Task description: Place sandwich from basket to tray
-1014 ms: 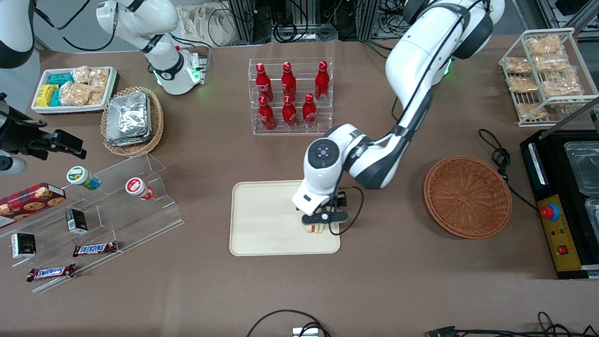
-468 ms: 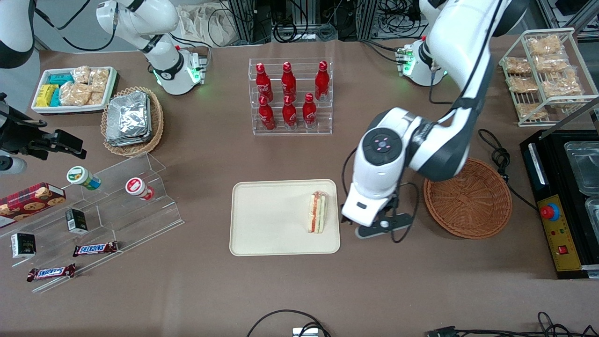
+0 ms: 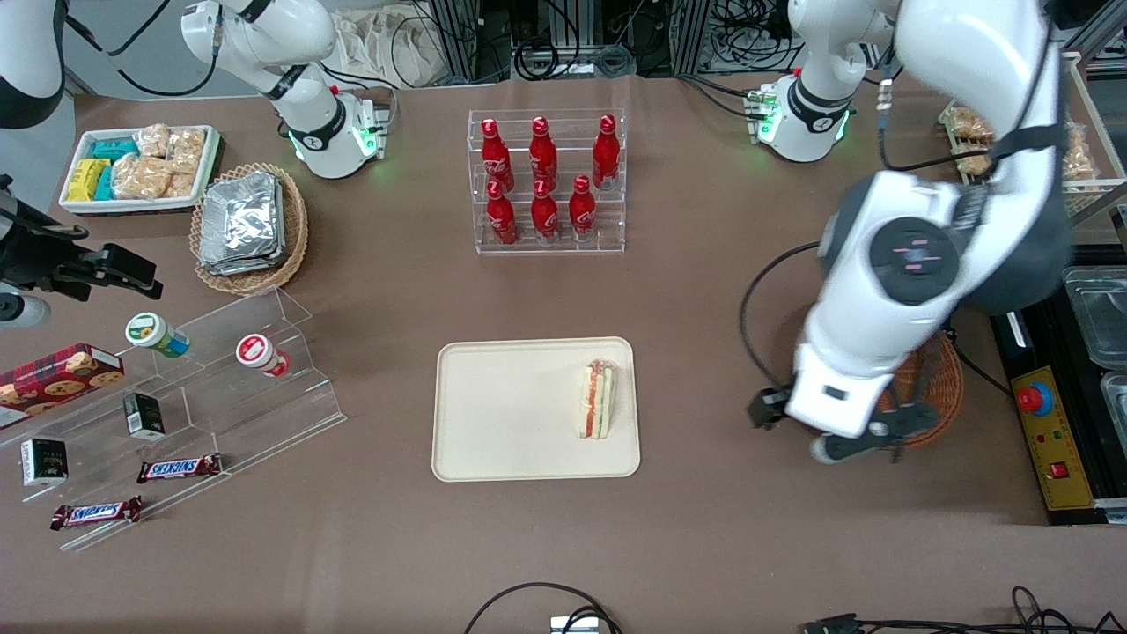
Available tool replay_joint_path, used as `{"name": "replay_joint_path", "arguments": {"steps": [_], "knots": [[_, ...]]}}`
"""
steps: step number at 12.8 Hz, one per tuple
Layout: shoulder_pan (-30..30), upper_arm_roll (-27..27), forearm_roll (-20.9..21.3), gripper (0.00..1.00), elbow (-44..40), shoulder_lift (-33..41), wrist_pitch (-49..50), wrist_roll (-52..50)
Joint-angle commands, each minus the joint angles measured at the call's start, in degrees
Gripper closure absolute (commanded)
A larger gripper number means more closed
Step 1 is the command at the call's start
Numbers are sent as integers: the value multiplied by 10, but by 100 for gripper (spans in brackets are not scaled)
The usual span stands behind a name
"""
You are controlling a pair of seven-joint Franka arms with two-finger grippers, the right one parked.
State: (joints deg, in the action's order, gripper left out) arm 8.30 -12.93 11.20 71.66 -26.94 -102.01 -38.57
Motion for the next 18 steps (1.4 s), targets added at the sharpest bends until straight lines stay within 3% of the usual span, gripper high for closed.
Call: {"name": "replay_joint_path", "arguments": {"steps": [1, 4, 8, 11, 14, 18], "knots": [[-49, -4, -37, 0, 14, 50, 57, 96], [-106, -2, -72, 0, 15, 91, 119, 207], [-107, 49, -119, 0, 94, 194, 155, 276], [-108, 75, -120, 0, 107, 236, 196, 342], [-109, 90, -113, 0, 172, 303, 198, 381], [-111, 89, -113, 0, 176, 311, 201, 387]]}}
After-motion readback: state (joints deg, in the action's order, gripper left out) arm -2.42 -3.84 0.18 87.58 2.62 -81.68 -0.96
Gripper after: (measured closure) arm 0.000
